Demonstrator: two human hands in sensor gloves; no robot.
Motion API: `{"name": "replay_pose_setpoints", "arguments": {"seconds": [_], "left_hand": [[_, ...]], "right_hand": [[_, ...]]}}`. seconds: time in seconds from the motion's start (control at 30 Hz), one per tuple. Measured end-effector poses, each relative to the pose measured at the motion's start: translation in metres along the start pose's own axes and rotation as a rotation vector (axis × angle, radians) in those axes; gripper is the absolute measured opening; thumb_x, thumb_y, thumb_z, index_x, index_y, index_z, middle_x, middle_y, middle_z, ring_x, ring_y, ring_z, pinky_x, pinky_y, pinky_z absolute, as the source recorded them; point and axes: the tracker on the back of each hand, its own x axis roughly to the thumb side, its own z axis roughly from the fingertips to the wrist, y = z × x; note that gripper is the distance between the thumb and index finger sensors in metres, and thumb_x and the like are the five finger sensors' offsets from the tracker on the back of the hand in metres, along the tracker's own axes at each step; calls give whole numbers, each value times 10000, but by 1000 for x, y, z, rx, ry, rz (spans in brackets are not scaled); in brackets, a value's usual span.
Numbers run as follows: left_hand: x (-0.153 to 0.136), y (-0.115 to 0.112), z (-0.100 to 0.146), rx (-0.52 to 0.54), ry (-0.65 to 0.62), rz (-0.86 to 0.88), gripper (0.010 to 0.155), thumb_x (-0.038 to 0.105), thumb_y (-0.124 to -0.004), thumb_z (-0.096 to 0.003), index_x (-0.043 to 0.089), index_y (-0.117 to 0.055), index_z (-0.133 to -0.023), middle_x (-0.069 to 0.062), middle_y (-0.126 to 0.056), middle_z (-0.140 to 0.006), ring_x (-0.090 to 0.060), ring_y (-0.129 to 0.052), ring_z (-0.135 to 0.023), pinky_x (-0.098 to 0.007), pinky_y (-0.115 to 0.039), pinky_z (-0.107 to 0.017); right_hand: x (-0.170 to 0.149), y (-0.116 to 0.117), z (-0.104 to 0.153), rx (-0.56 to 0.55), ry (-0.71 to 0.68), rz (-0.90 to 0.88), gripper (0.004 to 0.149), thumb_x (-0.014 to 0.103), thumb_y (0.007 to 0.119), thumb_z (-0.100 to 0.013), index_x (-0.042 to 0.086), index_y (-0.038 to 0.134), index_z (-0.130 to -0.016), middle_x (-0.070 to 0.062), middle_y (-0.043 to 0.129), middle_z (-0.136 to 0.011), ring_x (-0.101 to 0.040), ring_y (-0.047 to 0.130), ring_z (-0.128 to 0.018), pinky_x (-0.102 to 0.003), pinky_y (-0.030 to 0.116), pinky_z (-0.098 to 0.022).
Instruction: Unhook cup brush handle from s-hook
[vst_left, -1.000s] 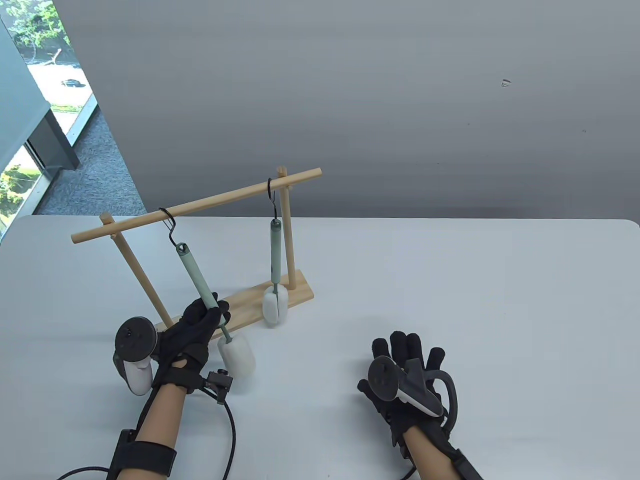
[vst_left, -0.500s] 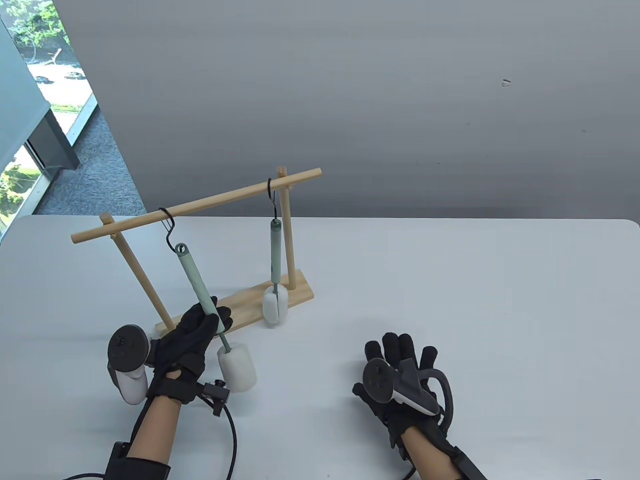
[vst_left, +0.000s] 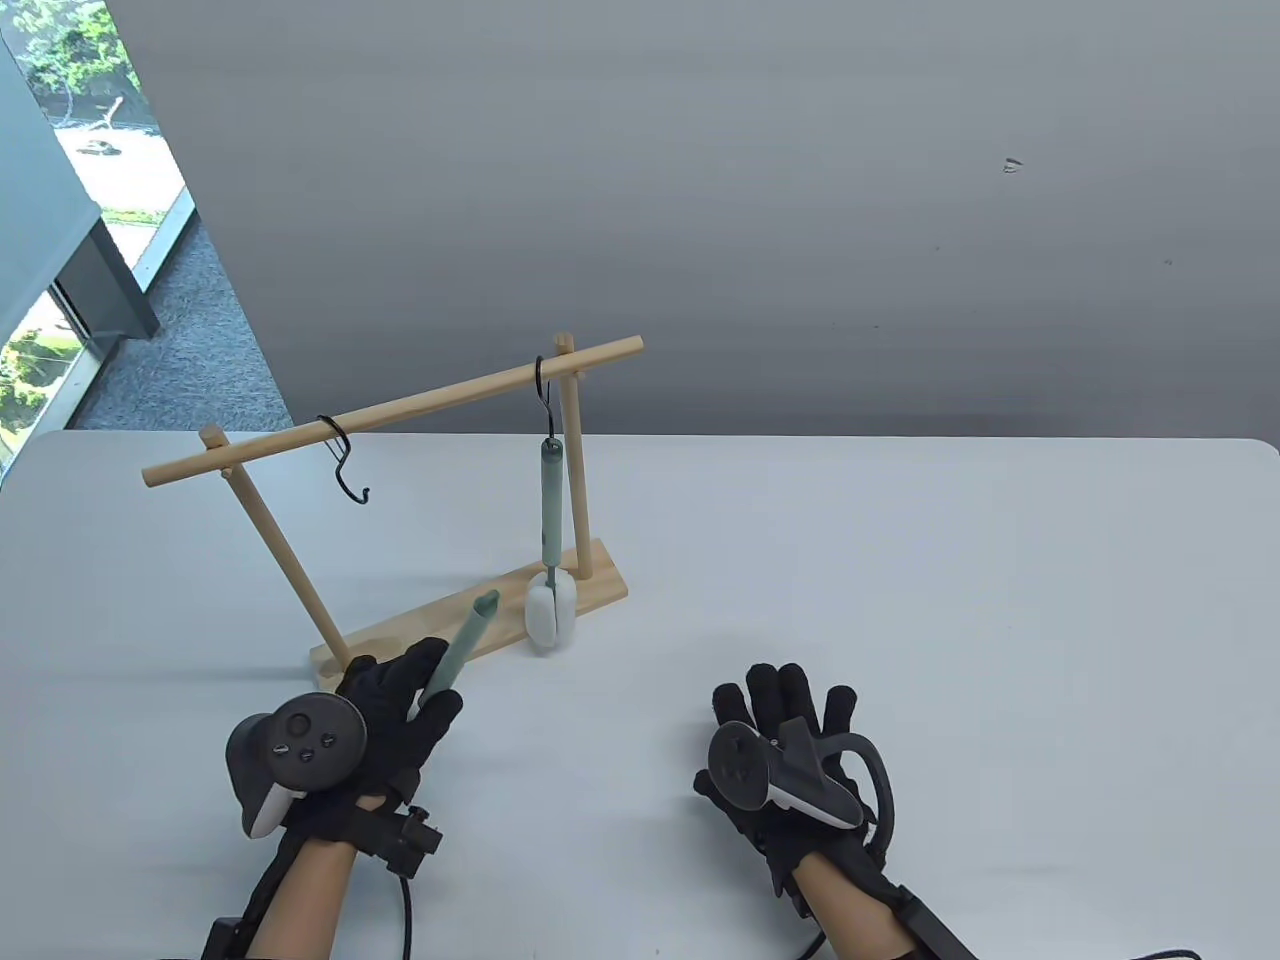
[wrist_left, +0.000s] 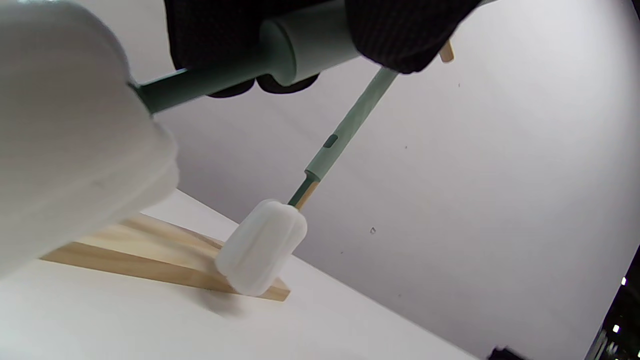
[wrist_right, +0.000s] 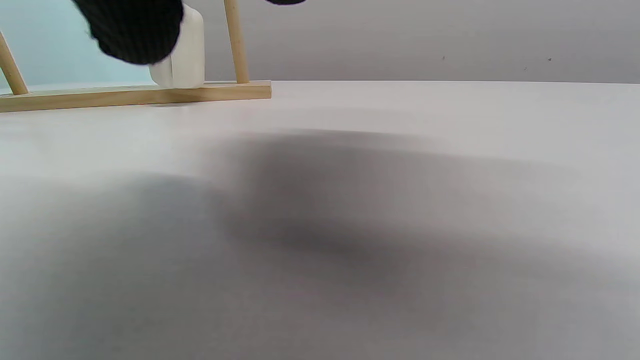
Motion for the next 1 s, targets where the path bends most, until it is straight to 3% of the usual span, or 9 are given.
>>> {"name": "replay_pose_setpoints", "arguments": {"seconds": [0.13,0.3,0.63,1.0], "left_hand": [[10,-19,6,-78,-78,-318,569,384,-809,-397,171,-675,-907,-57,-849,-867,-339,-912,-777,-646,-485,-695],[8,-41,8,-249,-96,-549,567,393,-808,-391,186,-679,-904,-40,-858,-865,-320,-924,-779,-639,-490,-703],[-22,-52,11,-403,12,-616,567,391,-814,-388,197,-686,-904,-35,-860,-871,-319,-927,-785,-637,-492,-702],[-34,-61,12,-531,51,-697,567,388,-819,-387,204,-683,-906,-31,-851,-884,-315,-919,-802,-638,-480,-706]], "right_hand": [[1,0,0,7,-5,8,811,529,613,-497,128,206,-1073,-272,88,-1087,-509,119,-1032,-759,8,-561],[1,0,0,1,-5,8,812,529,613,-496,127,208,-1073,-274,91,-1086,-511,121,-1031,-759,12,-562],[-1,0,1,4,7,-1,811,528,614,-495,126,210,-1073,-275,92,-1086,-511,122,-1031,-759,14,-562],[0,1,1,21,8,14,812,532,609,-496,125,208,-1073,-276,92,-1085,-511,123,-1030,-760,19,-561]]}}
